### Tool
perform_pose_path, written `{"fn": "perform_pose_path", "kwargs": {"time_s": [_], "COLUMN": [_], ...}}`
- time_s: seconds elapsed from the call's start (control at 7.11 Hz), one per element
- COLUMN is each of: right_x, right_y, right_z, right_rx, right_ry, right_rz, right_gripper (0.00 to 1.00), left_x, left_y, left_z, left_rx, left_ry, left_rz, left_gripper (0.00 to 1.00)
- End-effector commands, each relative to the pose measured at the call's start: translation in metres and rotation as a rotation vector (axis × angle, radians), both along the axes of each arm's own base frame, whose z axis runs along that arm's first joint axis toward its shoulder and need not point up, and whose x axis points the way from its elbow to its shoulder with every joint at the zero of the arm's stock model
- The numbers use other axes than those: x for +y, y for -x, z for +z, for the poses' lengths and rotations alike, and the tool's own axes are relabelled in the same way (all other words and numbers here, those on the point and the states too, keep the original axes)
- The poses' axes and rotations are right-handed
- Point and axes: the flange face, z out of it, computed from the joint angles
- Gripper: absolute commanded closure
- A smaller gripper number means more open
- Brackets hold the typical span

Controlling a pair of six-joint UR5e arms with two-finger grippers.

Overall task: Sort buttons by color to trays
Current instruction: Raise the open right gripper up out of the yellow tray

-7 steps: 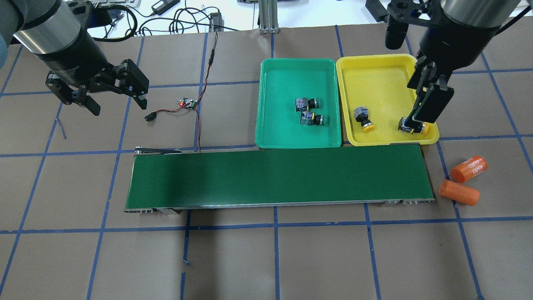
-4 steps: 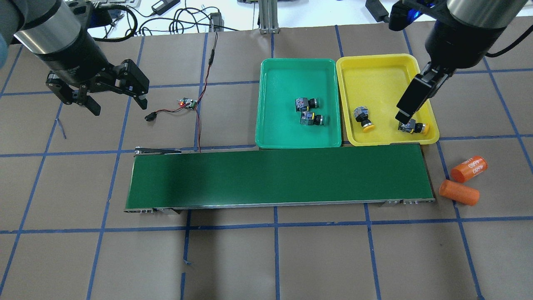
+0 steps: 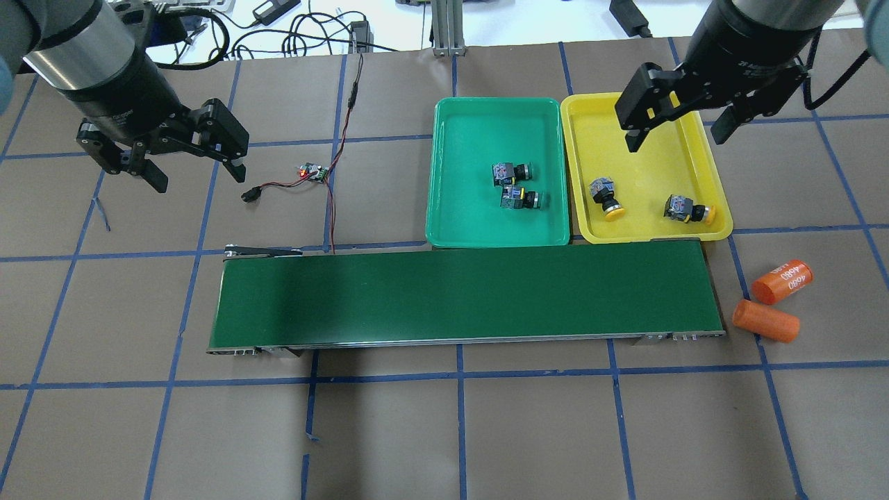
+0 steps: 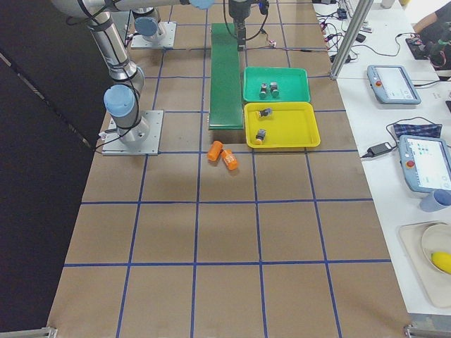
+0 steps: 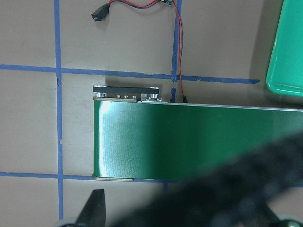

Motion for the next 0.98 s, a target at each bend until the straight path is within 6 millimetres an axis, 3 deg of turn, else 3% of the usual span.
{"fn": "perform_pose_path", "kwargs": {"time_s": [0.0,0.42,0.84], "right_x": [-0.003,0.005,0.005], "right_y": [-0.013,-0.015,-0.015], "right_z": [-0.007,-0.025,-0.026], "right_rx": [0.011,0.010,0.007], "right_ry": [-0.008,-0.042,-0.044], "right_rz": [-0.060,-0.053,-0.056], "right_gripper": [0.00,0.00,0.00], "left_x": [0.000,0.000,-0.003], "left_y": [0.000,-0.001,-0.002], "left_z": [0.000,0.001,0.000], "left_rx": [0.000,0.000,-0.001], "left_ry": [0.000,0.002,0.009], "left_rz": [-0.001,0.000,0.002], "left_gripper": [0.00,0.00,0.00]}}
